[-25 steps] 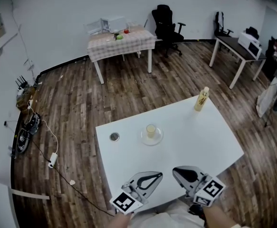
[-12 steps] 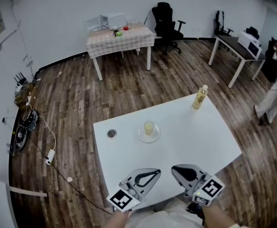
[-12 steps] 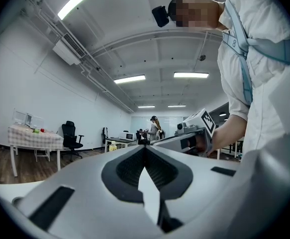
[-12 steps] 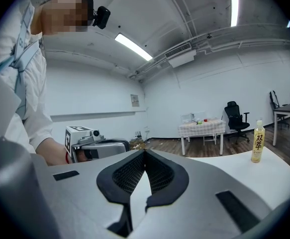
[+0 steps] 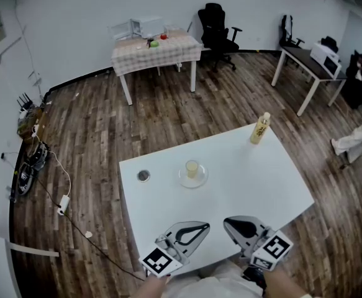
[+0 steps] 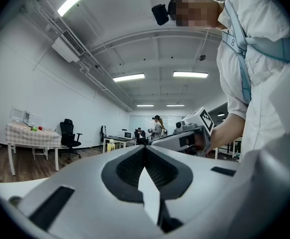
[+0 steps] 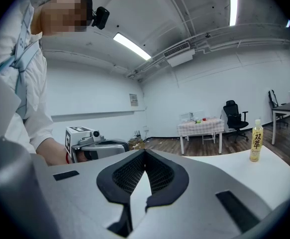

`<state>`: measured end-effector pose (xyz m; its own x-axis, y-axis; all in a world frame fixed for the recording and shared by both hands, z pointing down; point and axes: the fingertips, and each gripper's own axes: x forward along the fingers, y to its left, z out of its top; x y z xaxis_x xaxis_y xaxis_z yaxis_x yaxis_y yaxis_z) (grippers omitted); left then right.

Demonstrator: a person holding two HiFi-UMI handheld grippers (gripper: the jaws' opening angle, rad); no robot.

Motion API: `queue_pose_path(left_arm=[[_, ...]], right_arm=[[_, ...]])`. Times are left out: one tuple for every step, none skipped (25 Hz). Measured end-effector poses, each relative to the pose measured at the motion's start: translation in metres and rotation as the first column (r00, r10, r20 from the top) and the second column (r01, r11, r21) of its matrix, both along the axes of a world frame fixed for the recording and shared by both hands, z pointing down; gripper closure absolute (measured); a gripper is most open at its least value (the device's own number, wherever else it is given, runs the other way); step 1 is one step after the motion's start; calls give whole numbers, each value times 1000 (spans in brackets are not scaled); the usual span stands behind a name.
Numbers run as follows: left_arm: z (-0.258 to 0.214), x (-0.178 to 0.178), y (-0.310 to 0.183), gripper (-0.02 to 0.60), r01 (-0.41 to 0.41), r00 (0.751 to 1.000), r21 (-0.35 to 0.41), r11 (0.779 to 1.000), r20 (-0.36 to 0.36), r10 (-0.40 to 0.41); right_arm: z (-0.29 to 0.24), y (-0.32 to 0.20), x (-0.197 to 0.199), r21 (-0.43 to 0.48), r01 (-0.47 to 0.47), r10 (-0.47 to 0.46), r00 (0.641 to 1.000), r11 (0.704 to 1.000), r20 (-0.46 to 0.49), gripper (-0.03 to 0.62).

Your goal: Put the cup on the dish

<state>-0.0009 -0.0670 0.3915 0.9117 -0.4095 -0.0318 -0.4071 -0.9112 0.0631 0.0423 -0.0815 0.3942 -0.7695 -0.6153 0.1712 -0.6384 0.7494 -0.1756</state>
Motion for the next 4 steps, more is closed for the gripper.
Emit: queue_pose_path(left_arm=[[0, 0, -1, 580, -1, 1000, -2, 1000, 0, 1], [0, 0, -2, 580, -2, 1000, -6, 1000, 1, 2], [0, 0, -3, 580, -3, 1000, -9, 1000, 2, 3], [-1, 0, -4, 580, -4, 1000, -12, 1000, 3, 4]], right_arm=[[0, -1, 0, -4, 0, 0, 1000, 1000, -1, 562], [0, -1, -1, -7, 1, -1, 1000, 1000, -1, 562], [0, -2, -1, -8, 2, -2, 1000, 1000, -2, 562], [-1, -2, -2, -10, 4, -4, 1000, 1000, -3, 562]])
